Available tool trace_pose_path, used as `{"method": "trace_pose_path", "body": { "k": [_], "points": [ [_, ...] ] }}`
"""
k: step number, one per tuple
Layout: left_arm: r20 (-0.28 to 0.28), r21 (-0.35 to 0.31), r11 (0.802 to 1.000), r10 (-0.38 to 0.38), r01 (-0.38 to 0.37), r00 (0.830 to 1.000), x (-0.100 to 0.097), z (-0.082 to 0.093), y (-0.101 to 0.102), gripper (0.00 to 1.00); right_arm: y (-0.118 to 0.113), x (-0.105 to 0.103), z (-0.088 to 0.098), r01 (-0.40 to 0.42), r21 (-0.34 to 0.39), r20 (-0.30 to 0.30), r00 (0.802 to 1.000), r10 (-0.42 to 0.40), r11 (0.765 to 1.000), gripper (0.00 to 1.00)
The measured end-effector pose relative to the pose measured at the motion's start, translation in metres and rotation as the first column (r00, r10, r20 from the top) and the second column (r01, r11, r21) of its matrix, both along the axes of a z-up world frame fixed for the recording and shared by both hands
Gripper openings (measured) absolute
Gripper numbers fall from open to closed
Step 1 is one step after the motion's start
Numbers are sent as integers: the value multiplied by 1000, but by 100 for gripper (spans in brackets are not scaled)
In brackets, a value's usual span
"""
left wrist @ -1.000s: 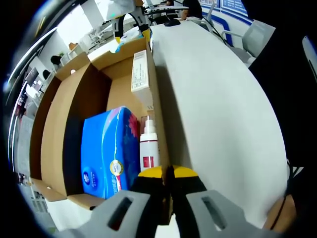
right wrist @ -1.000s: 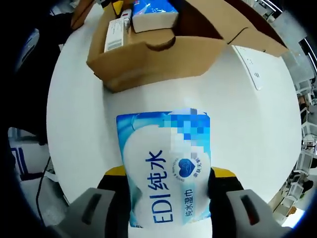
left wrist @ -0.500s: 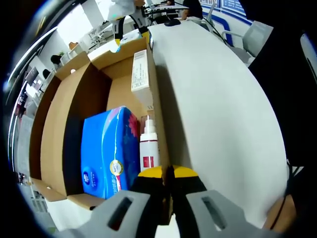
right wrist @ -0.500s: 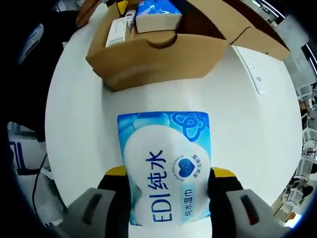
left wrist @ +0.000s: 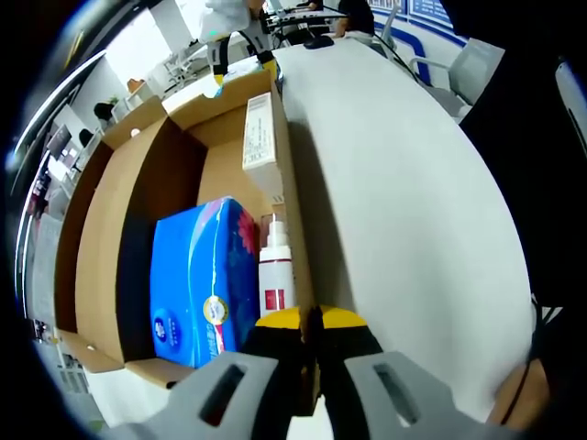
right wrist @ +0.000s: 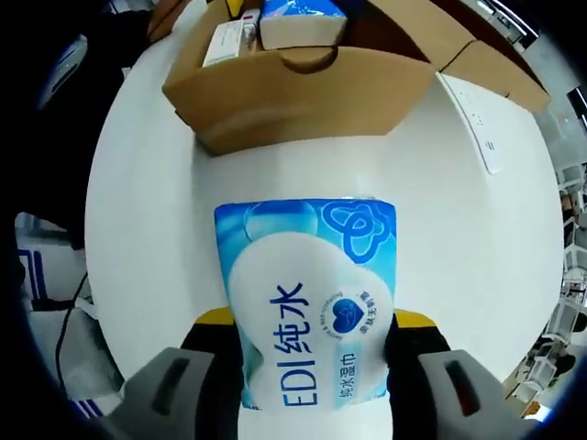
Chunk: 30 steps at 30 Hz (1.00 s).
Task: Operate the shoe box by opening the lid, removing the specified soft item, and placing it in the target area until the item is outside and the box remains undamaged.
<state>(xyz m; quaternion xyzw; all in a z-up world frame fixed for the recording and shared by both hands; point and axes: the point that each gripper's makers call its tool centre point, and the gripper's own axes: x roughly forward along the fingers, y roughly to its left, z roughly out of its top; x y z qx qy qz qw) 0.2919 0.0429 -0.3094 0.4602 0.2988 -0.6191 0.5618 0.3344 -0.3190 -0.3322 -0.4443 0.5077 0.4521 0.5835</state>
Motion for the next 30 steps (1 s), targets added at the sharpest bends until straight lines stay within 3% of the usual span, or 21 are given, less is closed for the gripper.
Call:
{"method": "trace_pose_path", "body": {
  "k": [2, 23, 30],
  "points": [
    [1, 0, 1000, 0, 0, 1000, 0, 0, 0, 4, 0, 2, 0, -32, -1, 5, 999, 32, 999, 62],
    [2, -1, 1000, 1, -1, 1000, -1, 0, -1, 4, -1, 0, -2, -16, -14, -3, 1000, 16, 1000, 65],
    [2, -3, 1000, -1, 1, 1000, -1, 0, -1, 4, 0, 0, 8, -6, -17, 44, 999, 6, 1000, 64]
  ]
}}
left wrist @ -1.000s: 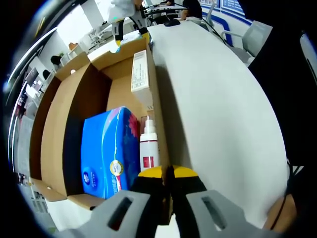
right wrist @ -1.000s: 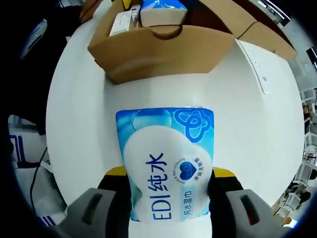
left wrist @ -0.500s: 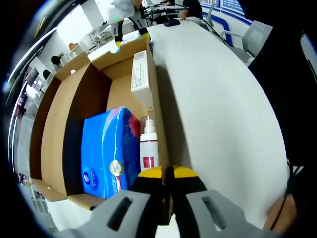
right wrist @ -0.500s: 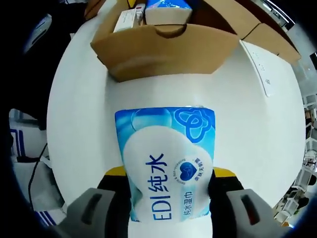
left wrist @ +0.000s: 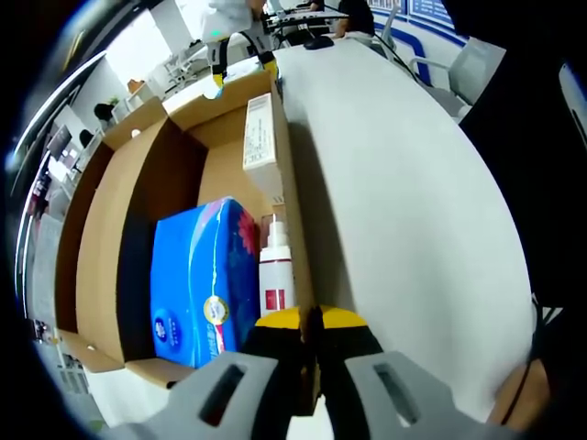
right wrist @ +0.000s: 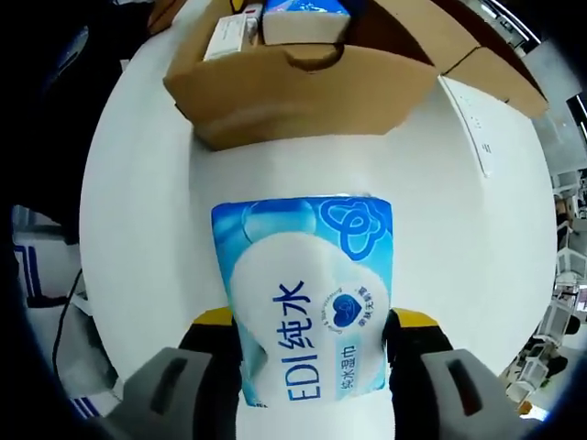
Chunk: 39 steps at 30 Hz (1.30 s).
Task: Operate the shoe box by opening the lid, removing the specified soft item, and placing it in the target area until the item is outside and the box remains undamaged.
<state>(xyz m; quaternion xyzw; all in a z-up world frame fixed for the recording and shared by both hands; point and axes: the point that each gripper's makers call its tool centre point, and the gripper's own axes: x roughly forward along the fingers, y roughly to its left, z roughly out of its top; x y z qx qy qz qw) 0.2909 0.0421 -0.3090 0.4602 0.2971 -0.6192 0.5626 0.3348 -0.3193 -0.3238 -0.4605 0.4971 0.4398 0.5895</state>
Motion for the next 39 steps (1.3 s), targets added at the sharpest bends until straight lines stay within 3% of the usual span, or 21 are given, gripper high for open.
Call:
{"method": "trace_pose_path", "body": {
  "k": [5, 9, 16, 22, 27, 30, 39],
  "points": [
    [-8, -4, 1000, 7, -7, 1000, 0, 1, 0, 4, 11, -1, 18, 18, 48, 31, 999, -19, 999, 63],
    [-23, -12, 1000, 19, -19, 1000, 0, 2, 0, 3, 31, 0, 46, 5, 110, 80, 997, -14, 994, 63],
    [-29, -15, 1000, 20, -20, 999, 0, 2, 0, 3, 87, 0, 107, -40, 273, 152, 988, -2, 961, 61],
    [-30, -13, 1000, 15, -15, 999, -1, 2, 1, 3, 139, 1, 141, -121, 356, 213, 976, 46, 926, 61],
    [-27, -15, 1000, 15, -16, 1000, -2, 1, 1, 3, 178, 5, 147, -147, 382, 229, 972, 60, 912, 59],
    [-26, -20, 1000, 14, -14, 1000, -4, 1, 1, 3, 207, -1, 148, -157, 438, 186, 979, 82, 885, 60],
    [-29, -24, 1000, 12, -12, 1000, -12, -1, 6, 3, 246, 10, 143, -195, 392, 190, 973, 128, 899, 62]
  ]
}}
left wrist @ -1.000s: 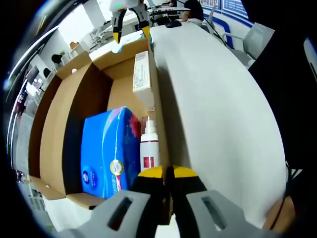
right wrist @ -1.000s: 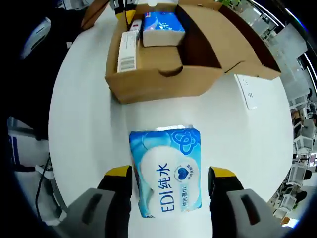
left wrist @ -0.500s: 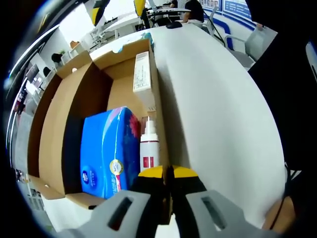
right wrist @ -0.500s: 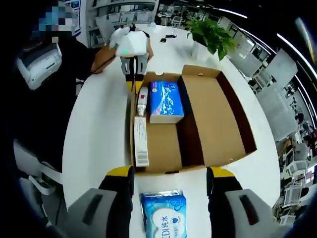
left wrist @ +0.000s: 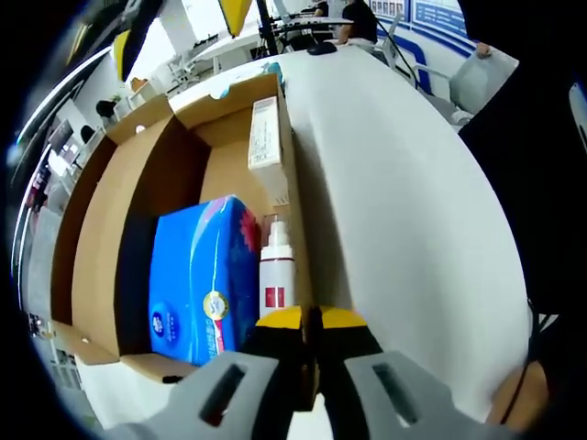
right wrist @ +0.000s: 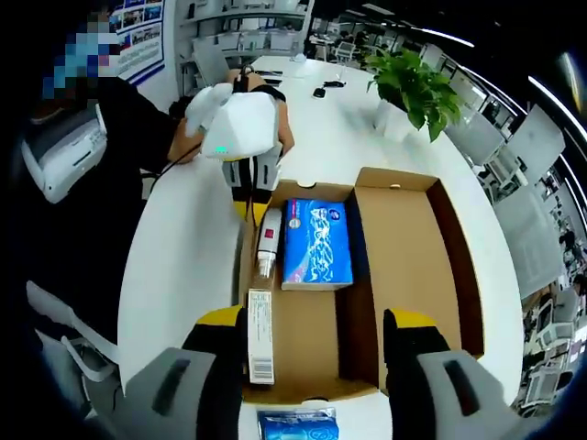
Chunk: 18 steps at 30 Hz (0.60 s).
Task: Operate the shoe box by opening the lid, removing the specified soft item, and placing it in the target area until the item is outside and the box remains undamaged.
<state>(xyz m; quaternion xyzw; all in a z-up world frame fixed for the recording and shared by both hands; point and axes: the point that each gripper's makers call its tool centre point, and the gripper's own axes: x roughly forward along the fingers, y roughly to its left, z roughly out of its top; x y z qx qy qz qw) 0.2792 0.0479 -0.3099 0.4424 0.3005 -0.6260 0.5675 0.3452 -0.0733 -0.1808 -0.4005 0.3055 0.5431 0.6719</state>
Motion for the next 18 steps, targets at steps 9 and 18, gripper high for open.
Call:
{"method": "trace_pose_path", "body": {
  "k": [9, 18],
  "points": [
    [-6, 7, 1000, 4, -3, 1000, -1, -2, 2, 3, 41, 15, -14, -53, 27, -5, 999, 53, 998, 60],
    [-8, 3, 1000, 0, 0, 1000, 0, -2, 2, 3, 64, 25, -32, -70, 9, -15, 997, 70, 997, 67]
  ]
}}
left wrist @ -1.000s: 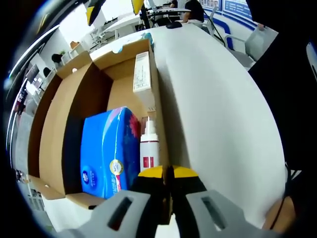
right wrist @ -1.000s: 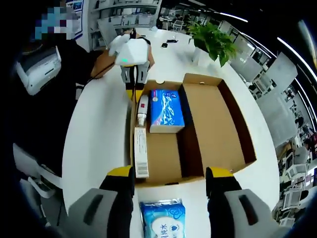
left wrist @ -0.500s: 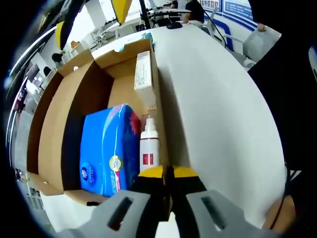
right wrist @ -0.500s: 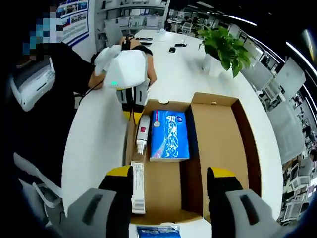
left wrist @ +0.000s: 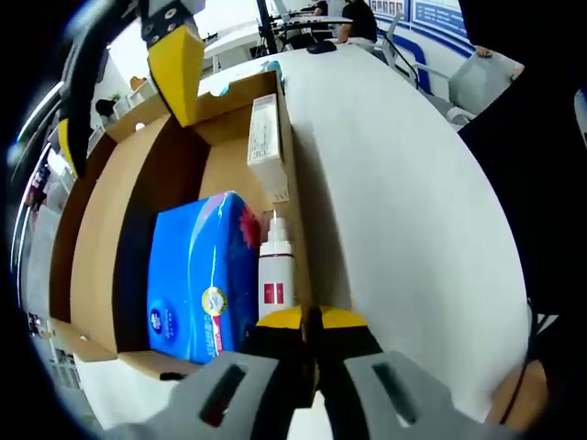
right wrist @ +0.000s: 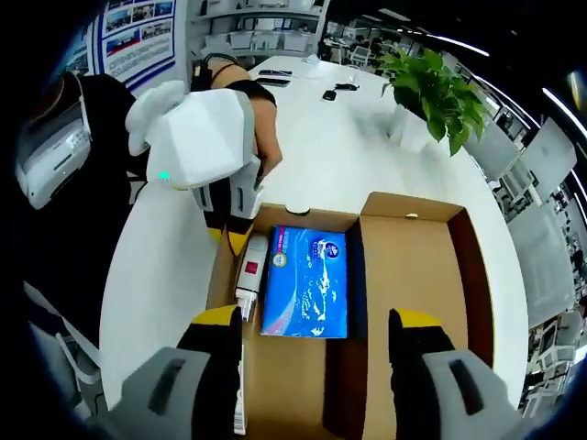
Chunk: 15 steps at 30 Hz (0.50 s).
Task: Operate the shoe box by opening the lid, removing the specified soft item, and placing it in the target area until the item is outside and the box remains undamaged.
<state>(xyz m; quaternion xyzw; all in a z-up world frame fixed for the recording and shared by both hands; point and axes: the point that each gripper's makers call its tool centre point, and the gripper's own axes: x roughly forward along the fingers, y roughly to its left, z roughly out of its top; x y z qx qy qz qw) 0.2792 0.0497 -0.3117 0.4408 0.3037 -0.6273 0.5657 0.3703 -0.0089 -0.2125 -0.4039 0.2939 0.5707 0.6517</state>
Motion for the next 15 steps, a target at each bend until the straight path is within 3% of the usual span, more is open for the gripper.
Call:
{"method": "trace_pose_path", "body": {
  "k": [2, 15],
  "points": [
    [-3, -3, 1000, -1, 1, 1000, 0, 0, 0, 3, 3, 3, -2, 40, 4, -24, 999, -40, 999, 70],
    [1, -2, 1000, -9, 9, 1000, 3, 1, 0, 3, 11, 4, -39, -6, -97, -72, 997, -1, 995, 75]
  ]
}}
